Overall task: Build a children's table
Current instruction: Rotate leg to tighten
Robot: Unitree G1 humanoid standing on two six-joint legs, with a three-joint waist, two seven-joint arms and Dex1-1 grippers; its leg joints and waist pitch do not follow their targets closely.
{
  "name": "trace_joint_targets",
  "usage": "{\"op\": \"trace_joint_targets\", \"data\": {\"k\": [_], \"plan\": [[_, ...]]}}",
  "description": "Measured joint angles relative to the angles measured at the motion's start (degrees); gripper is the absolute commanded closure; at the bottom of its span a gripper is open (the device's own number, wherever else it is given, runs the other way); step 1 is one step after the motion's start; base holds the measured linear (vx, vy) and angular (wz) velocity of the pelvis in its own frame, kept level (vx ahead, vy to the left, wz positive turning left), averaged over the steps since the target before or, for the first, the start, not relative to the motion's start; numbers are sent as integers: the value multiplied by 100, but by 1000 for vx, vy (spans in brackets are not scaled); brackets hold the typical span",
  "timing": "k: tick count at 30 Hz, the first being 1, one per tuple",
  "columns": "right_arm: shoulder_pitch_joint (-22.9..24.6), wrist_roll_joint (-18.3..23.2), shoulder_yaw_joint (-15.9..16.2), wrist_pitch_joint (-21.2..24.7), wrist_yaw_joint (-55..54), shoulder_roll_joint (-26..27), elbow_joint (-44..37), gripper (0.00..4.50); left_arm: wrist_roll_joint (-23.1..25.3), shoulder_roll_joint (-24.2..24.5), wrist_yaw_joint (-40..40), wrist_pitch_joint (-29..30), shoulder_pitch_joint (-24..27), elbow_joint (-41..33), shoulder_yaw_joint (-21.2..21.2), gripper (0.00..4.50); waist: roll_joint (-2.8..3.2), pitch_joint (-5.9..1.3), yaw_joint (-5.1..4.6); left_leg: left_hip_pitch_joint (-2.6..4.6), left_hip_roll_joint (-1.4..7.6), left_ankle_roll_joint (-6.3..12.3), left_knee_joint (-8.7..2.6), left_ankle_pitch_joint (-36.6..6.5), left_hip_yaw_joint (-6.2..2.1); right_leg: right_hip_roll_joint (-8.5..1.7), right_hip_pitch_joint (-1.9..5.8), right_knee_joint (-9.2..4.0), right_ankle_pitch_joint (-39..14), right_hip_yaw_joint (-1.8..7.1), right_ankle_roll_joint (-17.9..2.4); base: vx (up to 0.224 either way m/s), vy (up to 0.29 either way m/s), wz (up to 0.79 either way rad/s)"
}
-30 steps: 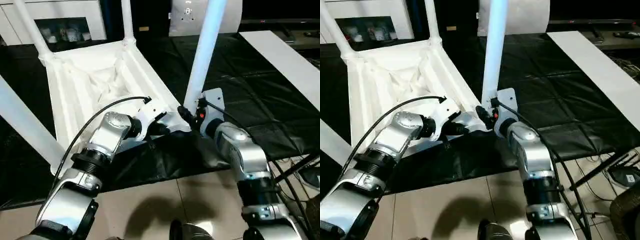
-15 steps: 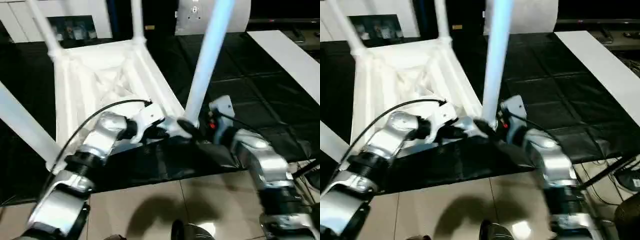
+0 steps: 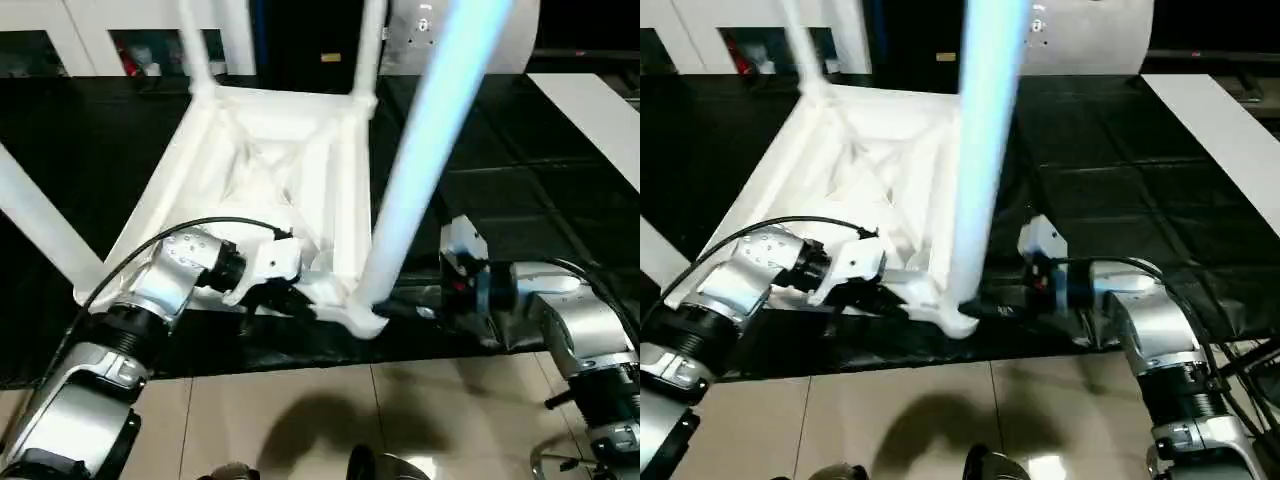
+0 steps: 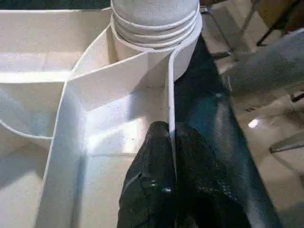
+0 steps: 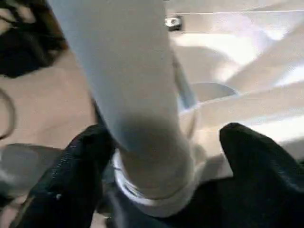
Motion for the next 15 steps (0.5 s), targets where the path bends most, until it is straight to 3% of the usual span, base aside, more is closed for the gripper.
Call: {"op": "trace_joint_targets", "data": {"k": [15], "plan": [[-174, 11, 253, 39, 461, 9, 225, 207, -6, -20, -103, -211, -67, 171, -47, 450, -8, -5, 44, 12, 5, -2, 6, 1, 37, -1, 6, 6, 0, 6, 0, 0, 0, 0]]}}
